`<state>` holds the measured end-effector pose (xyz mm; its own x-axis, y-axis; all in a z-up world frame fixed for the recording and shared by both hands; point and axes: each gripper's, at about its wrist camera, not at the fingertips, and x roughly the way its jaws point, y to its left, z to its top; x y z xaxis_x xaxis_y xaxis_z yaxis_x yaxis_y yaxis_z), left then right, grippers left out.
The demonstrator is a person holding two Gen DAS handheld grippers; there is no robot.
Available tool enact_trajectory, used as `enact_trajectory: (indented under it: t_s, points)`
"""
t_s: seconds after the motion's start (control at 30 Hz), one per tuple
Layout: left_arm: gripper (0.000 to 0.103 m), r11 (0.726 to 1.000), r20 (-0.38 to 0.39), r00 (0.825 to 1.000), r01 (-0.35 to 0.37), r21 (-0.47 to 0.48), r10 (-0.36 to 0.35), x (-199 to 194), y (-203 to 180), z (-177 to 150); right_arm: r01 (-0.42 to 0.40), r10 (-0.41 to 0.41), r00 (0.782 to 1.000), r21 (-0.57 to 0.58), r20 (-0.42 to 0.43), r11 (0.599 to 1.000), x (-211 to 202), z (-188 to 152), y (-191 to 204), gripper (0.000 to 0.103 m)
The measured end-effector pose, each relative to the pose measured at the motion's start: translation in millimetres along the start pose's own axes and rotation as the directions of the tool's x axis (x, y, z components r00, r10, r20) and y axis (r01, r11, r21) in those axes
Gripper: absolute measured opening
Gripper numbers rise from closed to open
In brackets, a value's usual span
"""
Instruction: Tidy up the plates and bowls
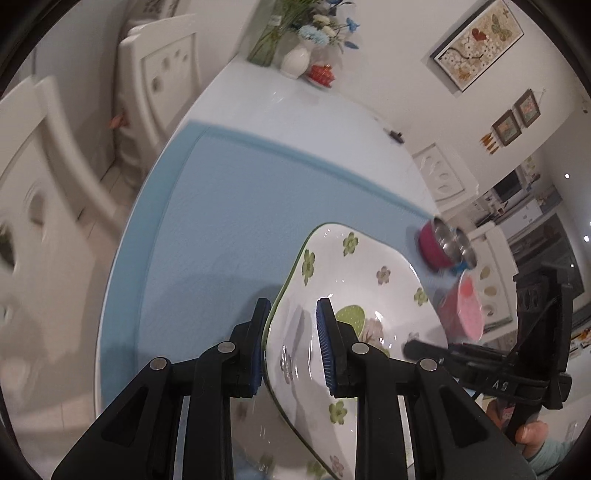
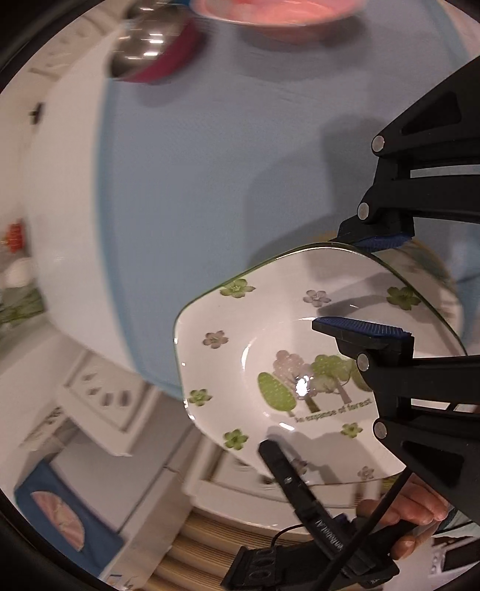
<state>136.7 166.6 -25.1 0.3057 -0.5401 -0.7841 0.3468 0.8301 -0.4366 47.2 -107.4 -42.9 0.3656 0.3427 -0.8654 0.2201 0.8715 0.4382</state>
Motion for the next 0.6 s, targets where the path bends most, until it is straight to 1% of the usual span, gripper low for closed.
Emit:
enact_trajectory:
  t_s: [0.07,0.13,0.23,0.43,0.6]
  points:
    - [0.021,1.0,-0.019,1.0,-0.018,-0.023,0.017,-0.5,7.9,-18.0,-0.001,0.0,0.999,-0.004,-0.032,1.0,8.7,-16.8,2.1,0.032]
    - [0.021,0.998,-0.034,0.999,-0.011,-0.057,0.009,1.1,17.0,-27.5,0.0,0.0,0.998,-0.009,-0.064,1.0,14.7,-34.9,3.9,0.032]
    - [0.021,0.996,-0.053,0.998,-0.039,-0.076,0.035,7.4,24.9,-41.0,0.011,-0.013,0.996,-0.03,-0.084,0.999,20.8,-46.2,7.2,0.032]
    - [0.021,0.997,-0.06,0.998,-0.039,-0.063,0.035,9.5,21.8,-49.5,0.046,-0.048,0.997,-0.043,-0.055,0.998,22.5,-43.8,11.1,0.032]
    - [0.021,0.997,-0.066,0.996,-0.061,-0.044,0.058,17.3,19.1,-51.7,0.082,-0.084,0.996,-0.047,-0.027,0.995,23.5,-39.0,12.5,0.032]
